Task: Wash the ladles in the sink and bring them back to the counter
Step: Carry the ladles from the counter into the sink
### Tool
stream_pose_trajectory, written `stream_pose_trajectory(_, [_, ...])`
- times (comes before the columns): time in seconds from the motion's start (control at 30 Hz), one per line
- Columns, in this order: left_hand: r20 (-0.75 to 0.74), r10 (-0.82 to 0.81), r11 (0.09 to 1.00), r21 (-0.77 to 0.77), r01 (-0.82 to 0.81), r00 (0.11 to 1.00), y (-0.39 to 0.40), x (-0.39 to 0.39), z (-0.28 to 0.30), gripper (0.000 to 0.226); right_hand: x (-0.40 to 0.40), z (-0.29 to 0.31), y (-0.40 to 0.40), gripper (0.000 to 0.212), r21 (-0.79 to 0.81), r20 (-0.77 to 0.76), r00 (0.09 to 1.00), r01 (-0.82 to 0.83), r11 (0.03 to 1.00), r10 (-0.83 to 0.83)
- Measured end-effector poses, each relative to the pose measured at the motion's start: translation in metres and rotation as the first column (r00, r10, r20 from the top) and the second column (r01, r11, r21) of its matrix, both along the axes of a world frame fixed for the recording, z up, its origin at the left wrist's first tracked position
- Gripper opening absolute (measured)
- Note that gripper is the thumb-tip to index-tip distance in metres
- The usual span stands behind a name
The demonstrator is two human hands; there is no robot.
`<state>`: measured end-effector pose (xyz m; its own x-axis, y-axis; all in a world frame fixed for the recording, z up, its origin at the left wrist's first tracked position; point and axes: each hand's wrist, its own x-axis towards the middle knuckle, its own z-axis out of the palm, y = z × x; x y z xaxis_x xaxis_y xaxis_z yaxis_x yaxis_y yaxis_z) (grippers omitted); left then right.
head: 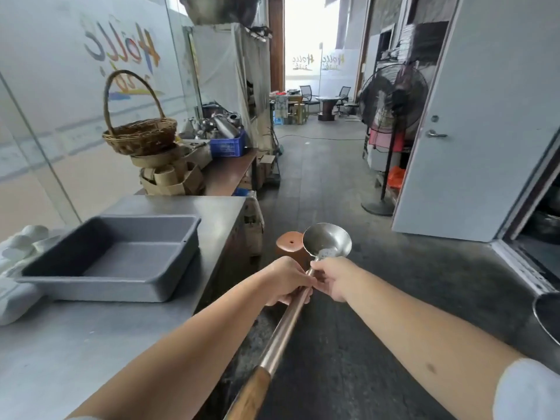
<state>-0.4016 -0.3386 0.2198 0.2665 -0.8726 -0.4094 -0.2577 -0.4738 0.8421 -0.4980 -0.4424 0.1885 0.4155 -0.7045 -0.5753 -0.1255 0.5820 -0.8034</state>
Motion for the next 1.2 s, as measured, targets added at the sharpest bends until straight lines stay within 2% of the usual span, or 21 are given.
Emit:
stream_pose_trajectory(0.3, [-0.024, -0.295, 0.956, -0.004, 0.295, 0.955, -0.13, -0.178, -0.005, 0.012, -0.202, -0.011, -0.102, 0.007, -0.021, -0.005, 0.945, 0.327, 0.945, -0.327])
stream_pose_trajectory(0.43, [-0.017, -0.466, 0.885, 0.005, 0.466, 0.885, -0.18, -0.254, -0.007, 0.017, -0.286, -0.017, -0.135, 0.011, -0.014, 0.008, 0.878, 0.479, 0.878, -0.479])
stream_pose_trajectory(0.57, [-0.004, -0.636, 0.772, 0.0, 0.636, 0.772, -0.227, -0.325, -0.012, 0.019, -0.364, -0.021, -0.157, 0.018, -0.009, 0.04, 0.79, 0.612, 0.791, -0.612])
stream_pose_trajectory(0.8, [-0.002, -0.831, 0.556, -0.01, 0.831, 0.556, -0.311, -0.45, -0.018, 0.017, -0.493, -0.034, -0.203, 0.018, -0.023, 0.028, 0.562, 0.827, 0.562, -0.826])
stream_pose_trajectory(0.83, [-0.005, -0.844, 0.537, -0.018, 0.843, 0.537, -0.317, -0.459, -0.018, 0.015, -0.501, -0.034, -0.206, 0.016, -0.028, 0.025, 0.548, 0.836, 0.547, -0.836])
stream_pose_trajectory(0.9, [-0.001, -0.895, 0.445, -0.008, 0.895, 0.445, -0.346, -0.499, -0.019, 0.012, -0.536, -0.033, -0.219, 0.011, -0.039, 0.05, 0.468, 0.883, 0.467, -0.882])
stream_pose_trajectory(0.97, [-0.031, -0.914, 0.406, -0.019, 0.914, 0.406, -0.363, -0.524, -0.017, 0.01, -0.561, -0.03, -0.224, 0.011, -0.037, 0.068, 0.414, 0.91, 0.413, -0.908])
stream_pose_trajectory(1.03, [-0.051, -0.94, 0.339, -0.029, 0.94, 0.337, -0.389, -0.566, -0.019, 0.011, -0.598, -0.028, -0.233, 0.013, -0.025, 0.106, 0.299, 0.954, 0.298, -0.948])
stream_pose_trajectory(1.07, [-0.066, -0.939, 0.341, -0.041, 0.939, 0.338, -0.39, -0.572, -0.018, 0.015, -0.604, -0.025, -0.23, 0.01, -0.029, 0.114, 0.279, 0.96, 0.278, -0.953])
stream_pose_trajectory(1.2, [-0.068, -0.984, 0.164, 0.0, 0.986, 0.164, -0.416, -0.644, -0.028, 0.023, -0.663, -0.036, -0.237, 0.007, 0.002, 0.13, 0.089, 0.996, 0.09, -0.988])
